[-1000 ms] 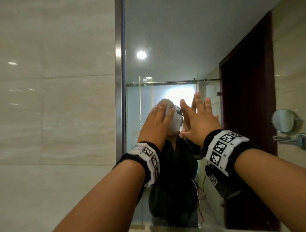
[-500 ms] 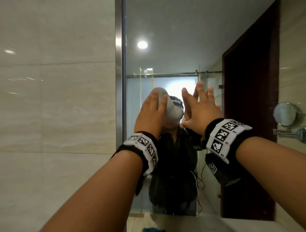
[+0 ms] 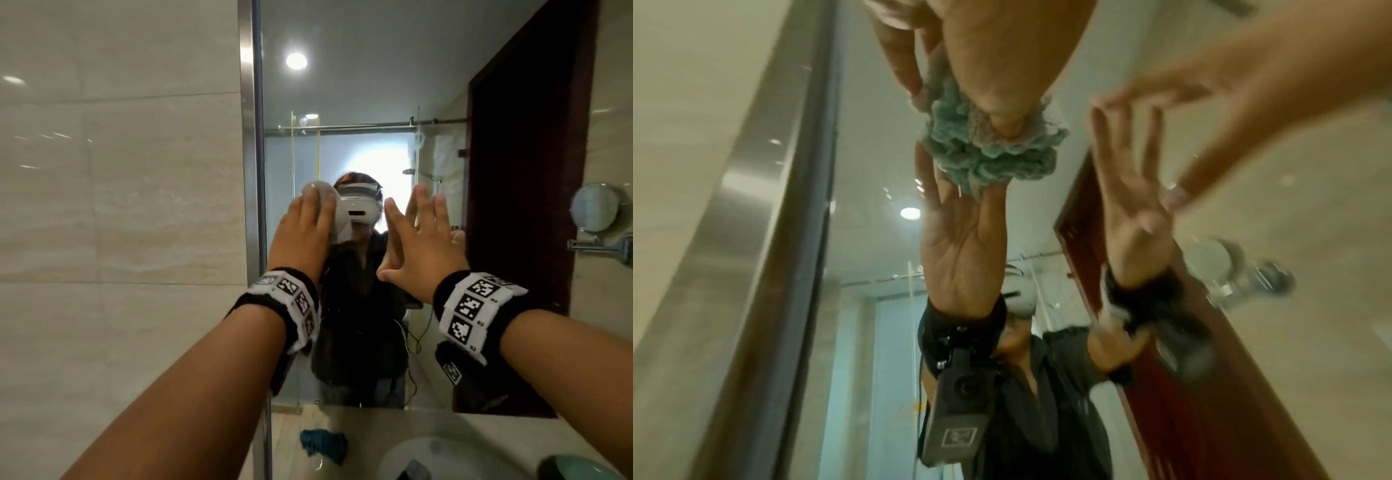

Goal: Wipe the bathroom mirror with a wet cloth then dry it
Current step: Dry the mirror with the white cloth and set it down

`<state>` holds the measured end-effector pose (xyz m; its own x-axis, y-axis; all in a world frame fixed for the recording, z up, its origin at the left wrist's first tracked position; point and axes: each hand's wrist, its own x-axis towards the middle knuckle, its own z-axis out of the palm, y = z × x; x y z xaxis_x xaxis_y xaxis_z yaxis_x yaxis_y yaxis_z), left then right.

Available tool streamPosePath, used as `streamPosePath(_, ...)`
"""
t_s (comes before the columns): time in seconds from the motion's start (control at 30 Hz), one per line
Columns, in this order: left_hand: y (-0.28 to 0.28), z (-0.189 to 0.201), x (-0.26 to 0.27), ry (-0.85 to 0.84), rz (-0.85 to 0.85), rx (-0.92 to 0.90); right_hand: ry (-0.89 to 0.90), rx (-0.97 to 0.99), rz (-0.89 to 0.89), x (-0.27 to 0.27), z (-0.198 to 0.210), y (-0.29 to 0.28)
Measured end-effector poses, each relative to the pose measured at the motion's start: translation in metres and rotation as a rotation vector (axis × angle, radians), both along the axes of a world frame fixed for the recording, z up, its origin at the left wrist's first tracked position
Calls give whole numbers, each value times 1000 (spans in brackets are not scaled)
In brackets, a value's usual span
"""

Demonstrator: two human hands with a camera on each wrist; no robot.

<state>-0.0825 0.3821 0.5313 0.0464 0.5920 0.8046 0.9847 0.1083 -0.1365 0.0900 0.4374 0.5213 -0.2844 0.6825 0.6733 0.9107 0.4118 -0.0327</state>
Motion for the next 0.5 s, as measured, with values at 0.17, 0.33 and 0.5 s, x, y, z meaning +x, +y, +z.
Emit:
streamPosePath(0.17, 9, -5, -4, -112, -63, 14, -2, -11, -13, -5, 0, 3)
streamPosePath(0.33, 15, -69, -2, 224, -102, -49, 4, -7, -19, -4, -2, 3)
streamPosePath(0.5, 11, -64, -20, 372, -169, -11, -13, -25, -20, -3, 0, -2)
